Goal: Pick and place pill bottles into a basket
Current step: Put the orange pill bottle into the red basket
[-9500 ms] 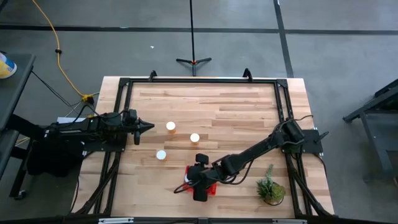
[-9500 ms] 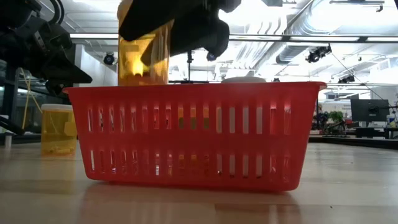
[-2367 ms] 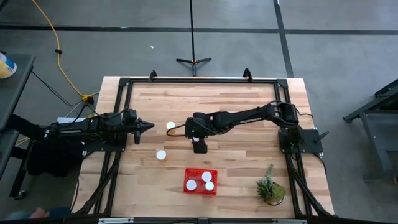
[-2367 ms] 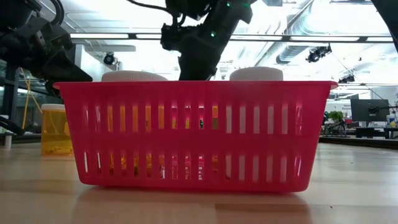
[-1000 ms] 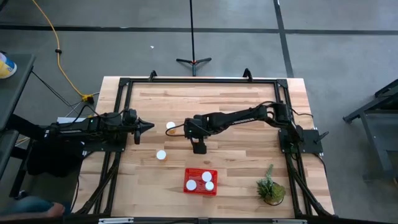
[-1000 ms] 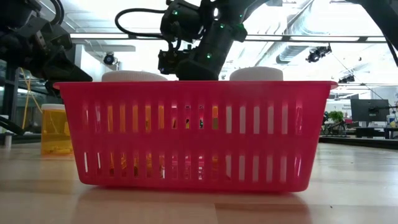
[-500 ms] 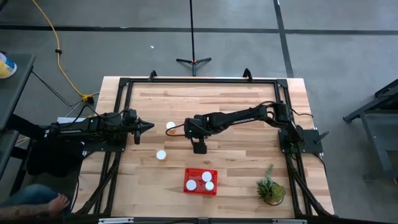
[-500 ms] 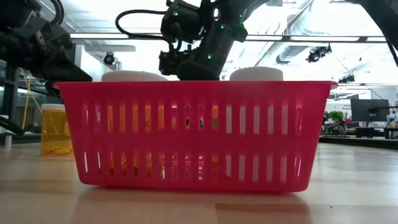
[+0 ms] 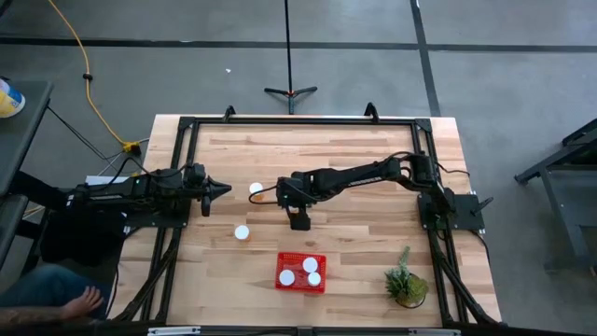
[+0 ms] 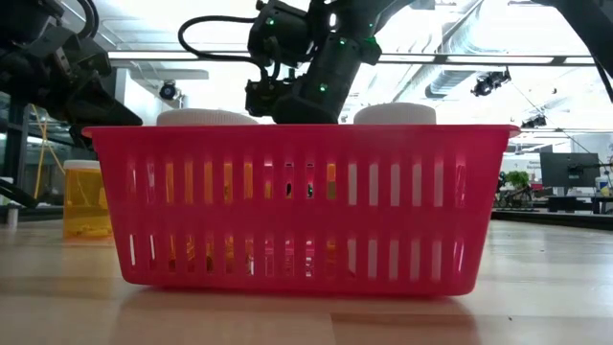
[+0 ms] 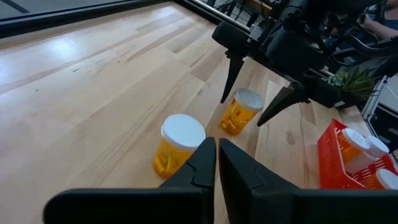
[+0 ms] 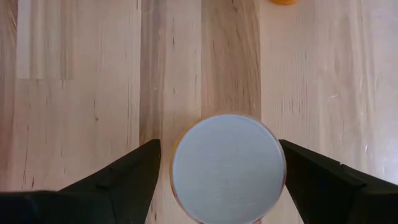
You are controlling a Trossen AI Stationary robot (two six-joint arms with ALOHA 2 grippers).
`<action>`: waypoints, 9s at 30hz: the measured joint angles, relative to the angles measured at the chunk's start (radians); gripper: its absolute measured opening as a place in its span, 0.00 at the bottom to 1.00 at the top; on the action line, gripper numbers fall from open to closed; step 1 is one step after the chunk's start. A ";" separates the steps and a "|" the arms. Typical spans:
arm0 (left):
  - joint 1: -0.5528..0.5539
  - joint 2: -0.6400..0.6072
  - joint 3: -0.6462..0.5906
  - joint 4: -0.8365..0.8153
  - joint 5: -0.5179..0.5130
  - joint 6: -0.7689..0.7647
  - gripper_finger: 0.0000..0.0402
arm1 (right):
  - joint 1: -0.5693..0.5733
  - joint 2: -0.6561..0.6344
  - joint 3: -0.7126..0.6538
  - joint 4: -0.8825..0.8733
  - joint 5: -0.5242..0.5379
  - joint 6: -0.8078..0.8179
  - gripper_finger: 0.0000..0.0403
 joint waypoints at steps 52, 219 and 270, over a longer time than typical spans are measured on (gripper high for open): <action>0.000 0.000 0.000 0.000 -0.017 0.002 0.14 | 0.000 0.000 0.000 0.002 0.006 0.076 0.51; 0.000 0.000 0.000 -0.002 -0.015 0.035 0.11 | 0.366 -0.042 0.001 0.072 0.049 0.355 0.57; 0.000 0.000 0.000 -0.001 -0.014 0.036 0.14 | 0.318 -0.145 0.001 0.151 0.061 0.414 0.71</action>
